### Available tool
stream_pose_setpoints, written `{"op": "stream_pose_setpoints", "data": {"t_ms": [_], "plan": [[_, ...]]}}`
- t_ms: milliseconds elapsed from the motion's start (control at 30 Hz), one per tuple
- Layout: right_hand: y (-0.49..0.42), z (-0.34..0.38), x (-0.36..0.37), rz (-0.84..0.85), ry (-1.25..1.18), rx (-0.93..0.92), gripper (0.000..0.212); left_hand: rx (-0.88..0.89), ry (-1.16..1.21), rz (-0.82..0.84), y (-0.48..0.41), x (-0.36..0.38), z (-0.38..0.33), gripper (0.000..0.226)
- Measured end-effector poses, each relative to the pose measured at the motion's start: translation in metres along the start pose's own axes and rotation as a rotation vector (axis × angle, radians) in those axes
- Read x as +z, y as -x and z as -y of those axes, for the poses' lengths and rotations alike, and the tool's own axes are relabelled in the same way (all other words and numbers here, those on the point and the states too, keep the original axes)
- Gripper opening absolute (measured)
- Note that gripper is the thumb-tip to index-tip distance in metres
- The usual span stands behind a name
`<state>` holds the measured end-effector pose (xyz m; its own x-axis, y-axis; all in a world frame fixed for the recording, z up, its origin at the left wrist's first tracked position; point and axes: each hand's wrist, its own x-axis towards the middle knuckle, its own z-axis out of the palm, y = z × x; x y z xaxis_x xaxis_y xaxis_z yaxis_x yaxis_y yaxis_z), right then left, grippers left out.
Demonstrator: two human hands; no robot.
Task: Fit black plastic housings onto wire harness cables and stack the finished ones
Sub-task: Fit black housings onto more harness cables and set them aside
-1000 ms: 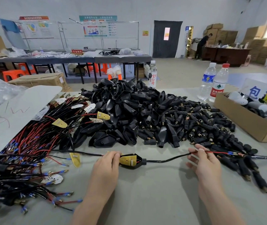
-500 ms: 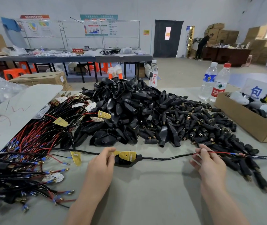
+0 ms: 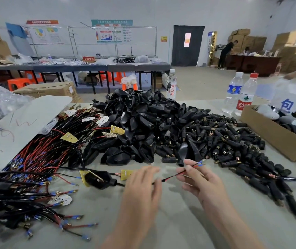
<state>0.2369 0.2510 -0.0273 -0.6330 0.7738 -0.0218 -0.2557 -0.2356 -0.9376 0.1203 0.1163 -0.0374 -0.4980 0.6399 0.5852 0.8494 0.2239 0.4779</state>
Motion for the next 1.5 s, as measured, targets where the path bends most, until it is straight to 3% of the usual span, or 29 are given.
{"op": "stream_pose_setpoints", "data": {"t_ms": [100, 200, 333, 433, 600, 733, 933, 1067, 1233, 1400, 1500], "plan": [[0.005, -0.001, 0.007, 0.112, -0.037, 0.016, 0.025, -0.055, 0.120, 0.177, 0.006, 0.017, -0.010, 0.039], [0.007, -0.002, 0.010, 0.163, -0.019, 0.027, 0.022, -0.170, 0.380, 0.244, 0.008, 0.021, -0.006, 0.027], [0.006, -0.005, 0.011, 0.146, 0.055, 0.025, 0.019, -0.205, 0.493, 0.262, 0.007, 0.017, -0.004, 0.024], [0.005, -0.009, 0.009, 0.131, 0.107, 0.031, 0.018, -0.227, 0.525, 0.234, 0.005, 0.016, -0.005, 0.009], [0.001, -0.018, 0.007, 0.097, 0.055, 0.041, 0.021, -0.325, 0.623, 0.248, 0.004, 0.014, -0.006, 0.019], [-0.005, -0.018, 0.002, -0.039, 0.097, -0.018, 0.020, -0.332, 0.611, 0.205, 0.005, 0.015, -0.004, 0.019], [-0.020, -0.014, -0.001, -0.166, 0.555, -0.182, 0.024, -0.303, 0.487, 0.112, 0.006, 0.013, -0.005, 0.014], [-0.046, -0.007, 0.011, -0.062, 1.169, -0.411, 0.033, -0.293, 0.480, 0.131, 0.006, 0.013, -0.005, 0.012], [-0.073, -0.012, 0.025, 0.075, 1.727, -0.284, 0.037, -0.281, 0.482, 0.156, 0.007, 0.011, -0.006, 0.017], [-0.072, -0.008, 0.029, 0.095, 1.868, -0.231, 0.020, -0.256, 0.476, 0.149, 0.008, 0.008, -0.008, 0.021], [-0.054, -0.005, 0.018, 0.117, 1.721, -0.293, 0.021, -0.252, 0.461, 0.107, 0.009, 0.005, -0.009, 0.027]]}}
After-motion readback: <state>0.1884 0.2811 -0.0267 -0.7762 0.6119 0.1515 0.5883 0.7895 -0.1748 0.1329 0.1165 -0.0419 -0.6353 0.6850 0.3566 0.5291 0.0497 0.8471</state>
